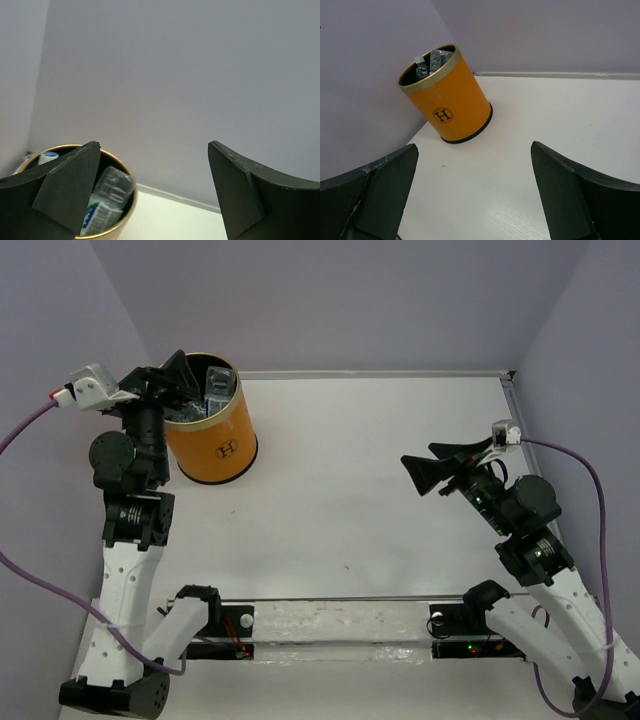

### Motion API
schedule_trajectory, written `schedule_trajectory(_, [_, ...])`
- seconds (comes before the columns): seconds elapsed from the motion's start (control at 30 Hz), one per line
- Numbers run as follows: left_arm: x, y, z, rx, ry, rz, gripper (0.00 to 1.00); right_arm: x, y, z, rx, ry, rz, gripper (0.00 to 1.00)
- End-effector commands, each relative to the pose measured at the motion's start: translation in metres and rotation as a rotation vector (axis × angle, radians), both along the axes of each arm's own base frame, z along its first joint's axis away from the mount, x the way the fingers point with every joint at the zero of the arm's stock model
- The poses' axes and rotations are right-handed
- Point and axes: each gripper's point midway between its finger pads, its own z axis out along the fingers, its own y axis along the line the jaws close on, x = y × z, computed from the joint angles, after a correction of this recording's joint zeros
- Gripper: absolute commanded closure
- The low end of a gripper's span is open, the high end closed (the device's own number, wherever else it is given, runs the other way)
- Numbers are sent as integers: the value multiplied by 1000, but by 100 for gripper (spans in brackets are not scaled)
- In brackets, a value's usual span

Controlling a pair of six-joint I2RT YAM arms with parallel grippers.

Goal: Put the plastic bottles in the bin

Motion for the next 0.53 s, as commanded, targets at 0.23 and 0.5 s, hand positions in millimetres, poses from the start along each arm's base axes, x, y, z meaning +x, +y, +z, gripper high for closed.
schedule_trajectory(0.23, [-84,-78,10,72,-114,-482,1,-49,-53,110,193,-284,-132,0])
schedule_trajectory(0.5, [-109,-75,19,99,-188,-478,1,-30,-62,112,208,-279,-224,0])
